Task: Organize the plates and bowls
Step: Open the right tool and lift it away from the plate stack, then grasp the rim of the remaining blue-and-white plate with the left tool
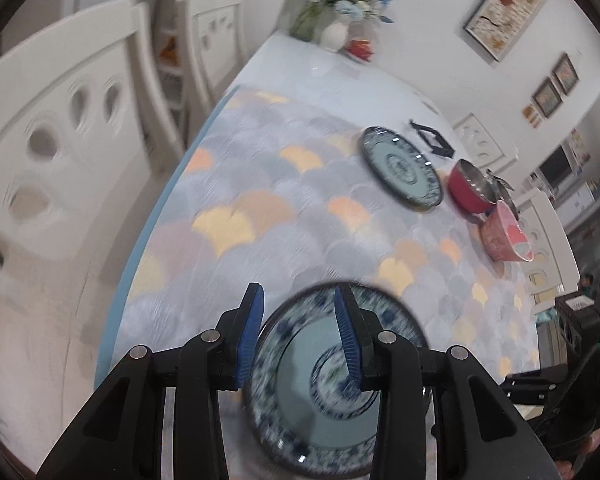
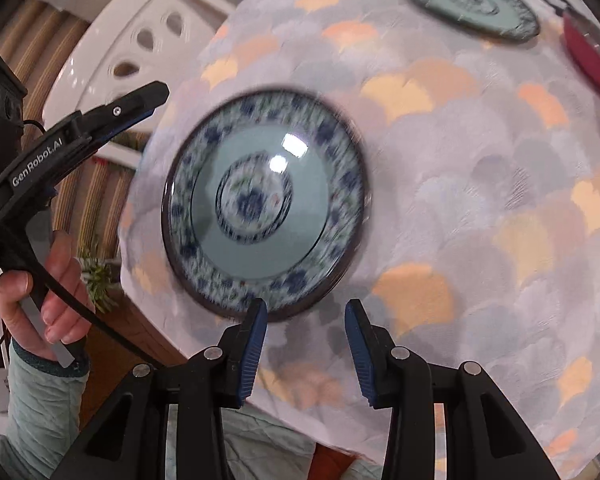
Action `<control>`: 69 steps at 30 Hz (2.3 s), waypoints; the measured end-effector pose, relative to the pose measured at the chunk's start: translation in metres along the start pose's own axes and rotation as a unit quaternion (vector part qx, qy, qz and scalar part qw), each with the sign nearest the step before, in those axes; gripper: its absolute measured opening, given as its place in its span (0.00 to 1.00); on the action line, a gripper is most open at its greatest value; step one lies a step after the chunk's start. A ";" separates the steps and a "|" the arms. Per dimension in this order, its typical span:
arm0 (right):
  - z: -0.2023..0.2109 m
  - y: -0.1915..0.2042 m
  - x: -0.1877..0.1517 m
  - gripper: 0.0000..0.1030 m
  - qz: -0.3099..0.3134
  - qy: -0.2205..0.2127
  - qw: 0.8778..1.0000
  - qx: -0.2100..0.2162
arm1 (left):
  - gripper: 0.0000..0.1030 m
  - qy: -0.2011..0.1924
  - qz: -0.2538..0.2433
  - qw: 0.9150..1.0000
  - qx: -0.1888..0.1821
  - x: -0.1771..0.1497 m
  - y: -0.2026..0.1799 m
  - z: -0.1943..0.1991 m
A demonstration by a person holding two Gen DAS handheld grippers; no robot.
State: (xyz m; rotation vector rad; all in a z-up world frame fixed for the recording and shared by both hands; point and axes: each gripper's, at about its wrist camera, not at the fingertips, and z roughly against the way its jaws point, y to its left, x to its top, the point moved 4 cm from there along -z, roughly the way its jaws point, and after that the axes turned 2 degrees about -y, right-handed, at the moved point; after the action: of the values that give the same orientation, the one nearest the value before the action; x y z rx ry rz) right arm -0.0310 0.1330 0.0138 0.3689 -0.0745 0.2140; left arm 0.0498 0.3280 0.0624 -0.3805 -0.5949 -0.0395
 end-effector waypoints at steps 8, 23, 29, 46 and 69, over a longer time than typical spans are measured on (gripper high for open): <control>0.048 -0.042 0.047 0.41 -0.057 -0.101 0.993 -0.020 | 0.52 -0.012 -0.087 0.996 -0.009 0.068 -0.035 -0.017; 0.083 -0.125 0.117 0.55 -0.207 -0.212 0.952 -0.073 | 0.61 0.029 -0.155 0.985 -0.071 0.151 -0.098 -0.115; 0.064 -0.161 0.141 0.55 -0.235 -0.208 0.945 -0.097 | 0.59 0.080 -0.144 0.983 -0.083 0.154 -0.099 -0.169; 0.033 -0.211 0.200 0.42 -0.234 -0.213 0.943 -0.105 | 0.42 0.134 -0.096 0.982 -0.095 0.164 -0.096 -0.253; 0.021 -0.203 0.205 0.28 -0.196 -0.209 0.953 -0.095 | 0.30 0.112 -0.100 0.983 -0.106 0.166 -0.098 -0.246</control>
State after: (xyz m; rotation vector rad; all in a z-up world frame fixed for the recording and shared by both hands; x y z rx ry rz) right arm 0.2126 -0.0204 -0.0146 0.2253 -0.4320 -0.2675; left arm 0.3060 0.1602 0.0006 -0.5138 -0.4050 -0.3362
